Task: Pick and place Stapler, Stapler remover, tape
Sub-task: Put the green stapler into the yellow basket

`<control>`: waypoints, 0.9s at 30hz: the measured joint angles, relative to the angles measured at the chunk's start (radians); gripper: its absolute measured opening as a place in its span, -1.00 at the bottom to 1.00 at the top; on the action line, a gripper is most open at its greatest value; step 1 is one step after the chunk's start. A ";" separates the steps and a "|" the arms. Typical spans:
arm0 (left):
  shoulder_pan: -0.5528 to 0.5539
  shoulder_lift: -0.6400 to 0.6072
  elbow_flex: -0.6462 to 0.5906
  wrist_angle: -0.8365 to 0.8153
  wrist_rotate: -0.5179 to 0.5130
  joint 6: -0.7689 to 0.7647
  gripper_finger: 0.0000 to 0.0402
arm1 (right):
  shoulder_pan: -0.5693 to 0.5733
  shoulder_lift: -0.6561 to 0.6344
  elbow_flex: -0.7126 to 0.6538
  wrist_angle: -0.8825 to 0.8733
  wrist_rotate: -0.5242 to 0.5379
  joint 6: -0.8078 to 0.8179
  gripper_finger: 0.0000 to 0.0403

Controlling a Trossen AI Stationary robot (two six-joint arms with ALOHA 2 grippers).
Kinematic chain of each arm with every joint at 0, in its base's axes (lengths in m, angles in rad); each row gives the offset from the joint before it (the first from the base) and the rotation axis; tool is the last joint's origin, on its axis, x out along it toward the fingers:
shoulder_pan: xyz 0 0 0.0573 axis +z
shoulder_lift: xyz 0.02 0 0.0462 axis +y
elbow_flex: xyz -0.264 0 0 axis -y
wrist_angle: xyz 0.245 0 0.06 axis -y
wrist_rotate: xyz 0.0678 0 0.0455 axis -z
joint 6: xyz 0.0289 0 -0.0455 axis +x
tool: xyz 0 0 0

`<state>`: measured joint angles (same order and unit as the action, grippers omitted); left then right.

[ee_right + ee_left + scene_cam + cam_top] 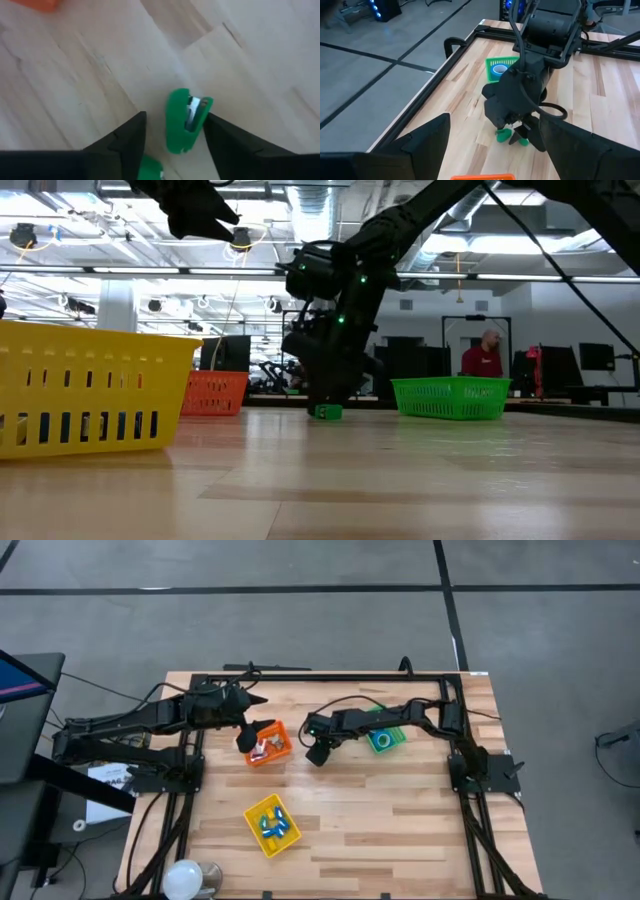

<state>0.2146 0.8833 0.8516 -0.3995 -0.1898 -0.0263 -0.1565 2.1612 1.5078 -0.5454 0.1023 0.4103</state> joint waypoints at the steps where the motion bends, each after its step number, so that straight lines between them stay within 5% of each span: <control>1: 0.000 0.000 0.000 0.001 0.000 0.000 0.48 | 0.002 -0.001 0.000 0.000 0.006 -0.001 -0.10; 12: 0.000 0.000 0.000 0.006 0.000 0.002 0.48 | 0.004 -0.005 0.006 -0.031 -0.001 -0.026 -0.69; 27: 0.000 0.000 0.000 0.020 0.000 0.000 0.48 | 0.004 -0.005 0.228 -0.272 0.007 -0.180 -0.70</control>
<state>0.2146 0.8833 0.8516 -0.3797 -0.1898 -0.0262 -0.1522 2.1563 1.7358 -0.8177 0.1095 0.2300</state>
